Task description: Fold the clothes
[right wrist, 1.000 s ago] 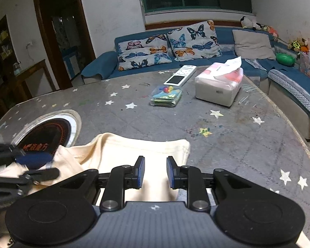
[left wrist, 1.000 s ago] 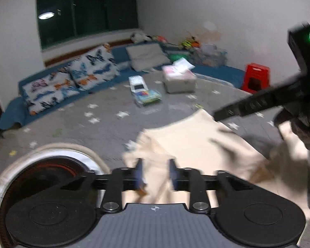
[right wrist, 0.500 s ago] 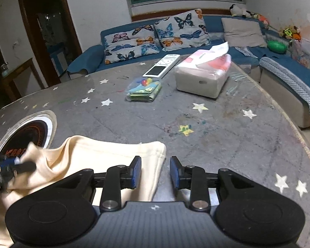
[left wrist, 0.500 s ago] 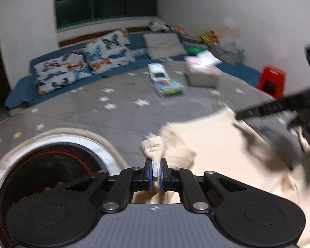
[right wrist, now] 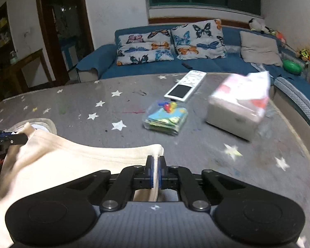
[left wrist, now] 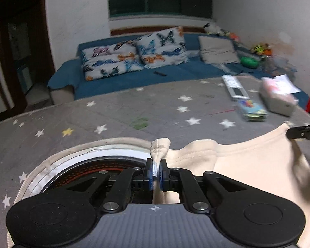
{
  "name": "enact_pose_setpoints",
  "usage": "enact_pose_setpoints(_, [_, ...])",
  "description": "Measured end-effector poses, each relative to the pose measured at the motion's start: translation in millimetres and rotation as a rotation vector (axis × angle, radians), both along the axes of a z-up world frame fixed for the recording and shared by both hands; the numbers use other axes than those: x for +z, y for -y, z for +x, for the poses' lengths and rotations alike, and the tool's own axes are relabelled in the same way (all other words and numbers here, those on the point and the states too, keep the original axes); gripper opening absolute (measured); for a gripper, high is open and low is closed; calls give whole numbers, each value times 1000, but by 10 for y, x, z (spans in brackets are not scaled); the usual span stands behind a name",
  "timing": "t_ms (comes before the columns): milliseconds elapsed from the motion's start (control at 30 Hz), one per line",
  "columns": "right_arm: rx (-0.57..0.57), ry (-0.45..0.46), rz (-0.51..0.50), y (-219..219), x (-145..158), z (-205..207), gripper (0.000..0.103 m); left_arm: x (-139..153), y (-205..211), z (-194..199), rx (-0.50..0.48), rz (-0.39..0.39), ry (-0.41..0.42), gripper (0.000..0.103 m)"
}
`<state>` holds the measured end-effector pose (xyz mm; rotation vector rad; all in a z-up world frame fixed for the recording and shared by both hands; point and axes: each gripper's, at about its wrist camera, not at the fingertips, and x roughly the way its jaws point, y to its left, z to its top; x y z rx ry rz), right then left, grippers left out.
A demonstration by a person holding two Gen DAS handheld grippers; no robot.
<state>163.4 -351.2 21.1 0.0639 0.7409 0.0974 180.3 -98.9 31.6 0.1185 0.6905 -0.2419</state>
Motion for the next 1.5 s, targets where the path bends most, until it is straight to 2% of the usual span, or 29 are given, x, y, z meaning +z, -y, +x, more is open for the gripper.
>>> enact_pose_setpoints(133, [4,-41,-37,-109,-131,200,6,-157,-130,151,64,20,-56,11])
enact_pose_setpoints(200, [10,-41,-41,-121,-112,180,7,-177,-208,161,85,23,-56,17])
enact_pose_setpoints(400, [103,-25,-46,-245,133,-203,11,-35,-379,16,135,11,-44,17])
enact_pose_setpoints(633, [314,-8,-42,-670,422,-976,13,183,-110,-559,-61,-46,-23,17])
enact_pose_setpoints(733, [414,-22,-43,-907,482,-1338,21,145,35,-719,-121,-48,-45,17])
enact_pose_setpoints(833, [506,-53,-54,-1115,453,-1590,24,73,131,-778,-143,-40,-69,17])
enact_pose_setpoints(867, [527,-56,-65,-1168,435,-1643,31,49,150,-794,-147,-40,-78,17])
enact_pose_setpoints(933, [579,-63,-109,-1311,377,-1752,37,6,162,-808,-150,-39,-92,17])
enact_pose_setpoints(1100, [672,-52,-215,-1611,174,-1877,37,-60,137,-804,-137,-39,-117,17])
enact_pose_setpoints(1267, [687,-14,-279,-1749,25,-1855,32,-114,130,-801,-127,-30,-127,17])
enact_pose_setpoints(1300, [691,-12,-275,-1753,13,-1854,26,-115,131,-801,-127,-29,-127,18])
enact_pose_setpoints(1333, [698,-15,-268,-1754,6,-1856,11,-116,133,-801,-127,-29,-127,18])
enact_pose_setpoints(1367, [701,-19,-261,-1753,7,-1860,6,-116,132,-801,-127,-28,-127,18])
enact_pose_setpoints(1500, [707,-3,-234,-1683,128,-1961,2,-118,126,-793,-121,-26,-124,20])
